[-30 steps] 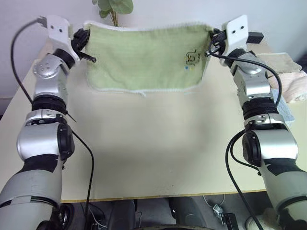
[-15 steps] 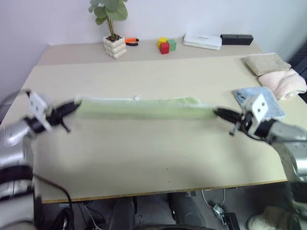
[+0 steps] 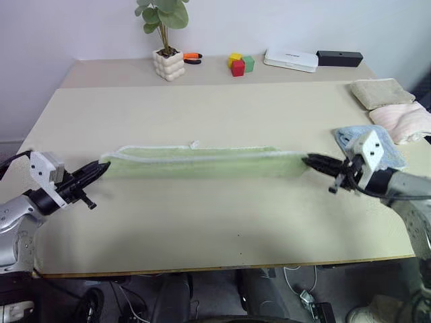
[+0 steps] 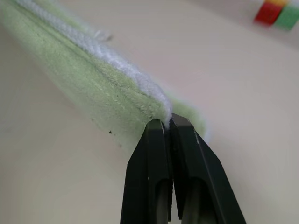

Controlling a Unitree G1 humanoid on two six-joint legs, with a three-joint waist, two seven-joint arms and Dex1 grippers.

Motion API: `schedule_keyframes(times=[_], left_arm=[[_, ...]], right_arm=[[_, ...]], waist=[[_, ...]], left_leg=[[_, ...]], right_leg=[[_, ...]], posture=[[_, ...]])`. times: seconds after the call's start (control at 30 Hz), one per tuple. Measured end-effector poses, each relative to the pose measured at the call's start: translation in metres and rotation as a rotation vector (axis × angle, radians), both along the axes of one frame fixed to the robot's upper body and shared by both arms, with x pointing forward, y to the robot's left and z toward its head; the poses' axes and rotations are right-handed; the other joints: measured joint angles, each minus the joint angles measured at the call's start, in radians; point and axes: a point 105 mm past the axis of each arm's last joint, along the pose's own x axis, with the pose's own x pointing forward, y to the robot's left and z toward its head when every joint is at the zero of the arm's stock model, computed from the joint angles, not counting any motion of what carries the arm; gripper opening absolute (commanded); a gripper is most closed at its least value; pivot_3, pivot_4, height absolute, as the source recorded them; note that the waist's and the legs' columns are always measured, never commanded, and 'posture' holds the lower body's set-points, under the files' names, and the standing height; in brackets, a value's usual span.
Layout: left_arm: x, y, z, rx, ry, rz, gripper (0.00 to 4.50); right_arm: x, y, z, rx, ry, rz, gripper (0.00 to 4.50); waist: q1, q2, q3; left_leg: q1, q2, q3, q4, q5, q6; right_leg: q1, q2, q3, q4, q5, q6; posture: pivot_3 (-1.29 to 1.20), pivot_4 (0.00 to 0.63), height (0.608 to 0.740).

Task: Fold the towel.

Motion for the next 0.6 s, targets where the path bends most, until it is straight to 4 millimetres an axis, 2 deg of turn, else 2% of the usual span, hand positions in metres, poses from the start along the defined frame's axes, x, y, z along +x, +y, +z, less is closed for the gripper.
schedule_keyframes(times=[0.1, 0.2, 0.43, 0.6], left_arm=[[0.013, 0.002, 0.004, -0.033, -0.022, 0.039, 0.12], [0.022, 0.001, -0.001, -0.039, -0.019, 0.061, 0.12], [0.044, 0.007, -0.006, -0.063, -0.010, 0.125, 0.12], [0.059, -0.003, -0.006, -0.075, -0.025, 0.118, 0.12]], right_arm=[[0.017, 0.007, -0.005, 0.022, -0.015, -0.018, 0.00], [0.028, 0.010, -0.014, 0.015, -0.012, -0.028, 0.00], [0.043, 0.022, -0.028, 0.002, -0.019, -0.031, 0.00], [0.052, 0.023, -0.031, 0.009, -0.030, -0.070, 0.00]], waist=[[-0.001, 0.000, 0.000], [0.000, 0.000, 0.000], [0.000, 0.000, 0.000], [0.000, 0.000, 0.000]], left_leg=[[0.000, 0.000, 0.000, 0.000, 0.000, 0.000], [-0.001, 0.000, 0.000, 0.000, 0.000, 0.000], [-0.001, 0.000, 0.000, 0.000, 0.000, 0.000], [-0.001, 0.000, 0.000, 0.000, 0.000, 0.000]], right_leg=[[0.000, 0.000, 0.000, 0.000, 0.001, 0.002], [-0.001, 0.000, 0.000, 0.000, 0.001, 0.003], [-0.001, 0.000, 0.000, 0.000, 0.001, 0.003], [-0.001, 0.000, 0.000, 0.001, 0.001, 0.003]], posture=[[0.00, 0.150, 0.740], [0.00, 0.150, 0.740], [0.00, 0.150, 0.740], [0.00, 0.150, 0.740]])
